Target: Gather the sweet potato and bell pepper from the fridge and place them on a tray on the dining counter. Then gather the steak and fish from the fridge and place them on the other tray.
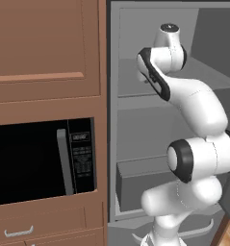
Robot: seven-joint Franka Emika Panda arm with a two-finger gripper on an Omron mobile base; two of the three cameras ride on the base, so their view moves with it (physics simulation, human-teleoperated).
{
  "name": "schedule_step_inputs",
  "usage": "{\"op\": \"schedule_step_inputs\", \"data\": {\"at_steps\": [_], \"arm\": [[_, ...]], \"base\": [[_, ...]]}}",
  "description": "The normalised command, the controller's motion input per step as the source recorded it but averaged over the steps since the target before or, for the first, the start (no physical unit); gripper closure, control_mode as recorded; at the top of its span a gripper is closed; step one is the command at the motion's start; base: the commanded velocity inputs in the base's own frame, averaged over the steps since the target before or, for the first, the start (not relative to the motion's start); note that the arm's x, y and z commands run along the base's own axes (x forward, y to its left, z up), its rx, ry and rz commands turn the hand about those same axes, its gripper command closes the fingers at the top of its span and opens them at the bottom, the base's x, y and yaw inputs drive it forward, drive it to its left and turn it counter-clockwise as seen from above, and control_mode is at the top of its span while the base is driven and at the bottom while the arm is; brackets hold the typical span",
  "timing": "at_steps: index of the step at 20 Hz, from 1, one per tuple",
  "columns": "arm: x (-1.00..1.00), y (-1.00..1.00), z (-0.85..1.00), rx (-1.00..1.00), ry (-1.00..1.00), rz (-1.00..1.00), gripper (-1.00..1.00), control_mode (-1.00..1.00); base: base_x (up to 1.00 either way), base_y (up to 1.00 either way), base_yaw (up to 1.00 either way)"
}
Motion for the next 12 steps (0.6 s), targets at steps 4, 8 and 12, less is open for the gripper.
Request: {"op": "schedule_step_inputs", "data": {"at_steps": [4,8,12], "arm": [[0.51,0.00,-0.05,0.00,0.06,0.00,-1.00,-1.00],[0.48,0.00,-0.03,0.00,0.04,0.01,-1.00,-1.00],[0.15,0.01,-0.41,-0.04,0.05,0.01,1.00,-1.00]], "base": [[0.00,0.00,0.00],[0.00,0.00,0.00],[0.00,0.00,0.00]]}}
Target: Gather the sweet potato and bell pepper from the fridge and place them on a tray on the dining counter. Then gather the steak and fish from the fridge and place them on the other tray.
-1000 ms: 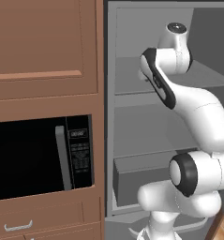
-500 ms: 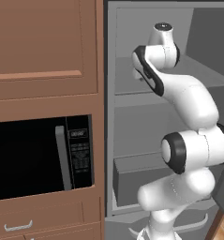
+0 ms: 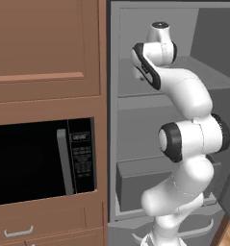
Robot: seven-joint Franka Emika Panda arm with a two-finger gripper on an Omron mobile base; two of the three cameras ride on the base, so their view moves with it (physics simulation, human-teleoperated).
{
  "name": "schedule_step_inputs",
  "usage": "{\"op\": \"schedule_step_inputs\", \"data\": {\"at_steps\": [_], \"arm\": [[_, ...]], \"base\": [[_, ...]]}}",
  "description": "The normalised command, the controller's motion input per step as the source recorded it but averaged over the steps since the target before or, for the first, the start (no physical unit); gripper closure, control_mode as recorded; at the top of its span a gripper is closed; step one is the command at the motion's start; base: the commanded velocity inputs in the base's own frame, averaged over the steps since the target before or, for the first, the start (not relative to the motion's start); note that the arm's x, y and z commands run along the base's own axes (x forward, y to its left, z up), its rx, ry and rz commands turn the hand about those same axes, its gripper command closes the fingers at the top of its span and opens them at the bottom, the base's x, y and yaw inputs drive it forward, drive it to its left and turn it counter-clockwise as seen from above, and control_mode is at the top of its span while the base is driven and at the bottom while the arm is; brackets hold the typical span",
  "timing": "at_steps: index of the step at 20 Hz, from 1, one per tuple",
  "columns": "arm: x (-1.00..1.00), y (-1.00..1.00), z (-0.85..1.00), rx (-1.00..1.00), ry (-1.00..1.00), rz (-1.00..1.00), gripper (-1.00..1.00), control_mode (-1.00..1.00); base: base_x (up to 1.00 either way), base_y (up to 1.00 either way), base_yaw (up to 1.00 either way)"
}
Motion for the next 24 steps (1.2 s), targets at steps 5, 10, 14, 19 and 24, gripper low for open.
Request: {"op": "schedule_step_inputs", "data": {"at_steps": [5,10,14,19,24], "arm": [[-0.39,0.00,-0.63,-0.04,0.00,0.00,1.00,-1.00],[-0.92,-0.05,-0.14,0.00,-0.07,-0.04,1.00,-1.00],[-1.00,-0.15,0.10,0.00,-0.12,-0.04,1.00,-1.00],[-1.00,-0.02,0.24,0.00,-0.03,-0.03,1.00,-1.00],[-1.00,0.00,0.15,0.00,0.00,-0.01,1.00,-1.00]], "base": [[0.00,0.00,0.00],[0.00,0.00,0.00],[0.00,0.00,0.00],[0.00,0.00,0.00],[0.00,0.00,0.00]]}}
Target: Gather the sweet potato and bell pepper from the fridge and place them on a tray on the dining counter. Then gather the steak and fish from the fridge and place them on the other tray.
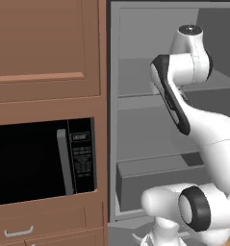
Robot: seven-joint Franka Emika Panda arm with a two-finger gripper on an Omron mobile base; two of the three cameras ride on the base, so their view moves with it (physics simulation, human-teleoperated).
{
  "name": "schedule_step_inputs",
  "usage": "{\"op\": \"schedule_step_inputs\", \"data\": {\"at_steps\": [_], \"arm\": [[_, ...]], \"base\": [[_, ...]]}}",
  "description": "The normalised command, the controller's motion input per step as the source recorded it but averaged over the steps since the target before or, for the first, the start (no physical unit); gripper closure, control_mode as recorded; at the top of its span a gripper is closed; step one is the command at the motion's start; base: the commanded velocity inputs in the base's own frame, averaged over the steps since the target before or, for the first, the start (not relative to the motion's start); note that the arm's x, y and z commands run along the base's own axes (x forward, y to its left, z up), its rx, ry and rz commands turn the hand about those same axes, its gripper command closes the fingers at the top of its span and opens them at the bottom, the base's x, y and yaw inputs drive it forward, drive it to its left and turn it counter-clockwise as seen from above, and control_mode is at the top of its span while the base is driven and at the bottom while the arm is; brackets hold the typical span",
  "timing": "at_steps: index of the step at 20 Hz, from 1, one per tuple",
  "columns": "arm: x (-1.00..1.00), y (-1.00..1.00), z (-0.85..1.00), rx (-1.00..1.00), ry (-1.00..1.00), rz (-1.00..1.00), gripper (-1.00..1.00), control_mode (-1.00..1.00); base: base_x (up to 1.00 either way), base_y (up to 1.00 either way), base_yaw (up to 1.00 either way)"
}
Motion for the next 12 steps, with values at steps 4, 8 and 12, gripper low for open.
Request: {"op": "schedule_step_inputs", "data": {"at_steps": [4,8,12], "arm": [[-1.00,0.00,0.06,0.00,0.00,0.00,1.00,-1.00],[-1.00,0.01,-0.01,0.00,-0.05,0.00,1.00,-1.00],[-0.98,0.07,-0.41,-0.01,-0.05,0.02,1.00,-1.00]], "base": [[0.00,0.00,0.00],[0.00,0.00,0.00],[0.00,0.00,0.00]]}}
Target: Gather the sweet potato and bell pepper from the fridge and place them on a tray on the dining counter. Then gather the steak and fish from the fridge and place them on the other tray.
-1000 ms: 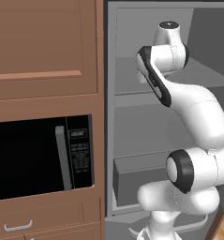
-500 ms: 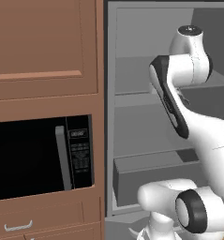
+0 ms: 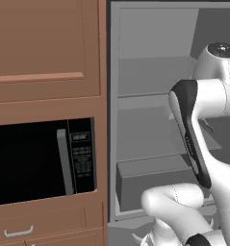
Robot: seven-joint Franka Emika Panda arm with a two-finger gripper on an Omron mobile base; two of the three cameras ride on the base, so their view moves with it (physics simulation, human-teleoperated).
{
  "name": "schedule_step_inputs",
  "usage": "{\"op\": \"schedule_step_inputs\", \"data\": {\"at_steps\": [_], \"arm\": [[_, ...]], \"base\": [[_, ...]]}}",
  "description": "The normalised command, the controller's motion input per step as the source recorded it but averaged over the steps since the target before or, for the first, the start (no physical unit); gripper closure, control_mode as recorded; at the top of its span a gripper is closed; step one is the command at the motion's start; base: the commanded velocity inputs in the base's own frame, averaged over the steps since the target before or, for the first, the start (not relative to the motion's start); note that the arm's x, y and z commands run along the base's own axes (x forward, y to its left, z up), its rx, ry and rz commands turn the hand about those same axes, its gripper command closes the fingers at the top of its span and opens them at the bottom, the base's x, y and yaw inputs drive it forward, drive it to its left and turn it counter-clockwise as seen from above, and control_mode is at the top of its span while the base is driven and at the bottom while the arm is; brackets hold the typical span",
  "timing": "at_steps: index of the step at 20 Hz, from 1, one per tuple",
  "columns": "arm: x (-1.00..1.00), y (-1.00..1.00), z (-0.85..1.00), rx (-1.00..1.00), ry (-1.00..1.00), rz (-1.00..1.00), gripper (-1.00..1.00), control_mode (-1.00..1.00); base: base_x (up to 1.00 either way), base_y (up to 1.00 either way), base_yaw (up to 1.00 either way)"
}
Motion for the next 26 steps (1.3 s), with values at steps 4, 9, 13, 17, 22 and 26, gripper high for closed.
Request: {"op": "schedule_step_inputs", "data": {"at_steps": [4,9,13,17,22,26], "arm": [[-0.63,0.03,-0.58,-0.01,0.02,0.00,1.00,-1.00],[-0.05,0.00,-0.15,0.00,0.00,0.00,1.00,1.00],[0.00,0.00,0.00,0.00,0.00,0.00,1.00,1.00],[0.00,0.00,0.00,0.00,0.00,0.00,1.00,1.00],[0.00,0.00,0.00,0.00,0.00,0.00,1.00,1.00],[0.00,0.00,0.00,0.00,0.00,0.00,1.00,1.00]], "base": [[0.00,0.00,0.00],[-0.05,0.00,0.00],[-0.90,0.01,0.00],[-1.00,0.02,0.01],[-1.00,0.00,0.11],[-1.00,0.00,0.17]]}}
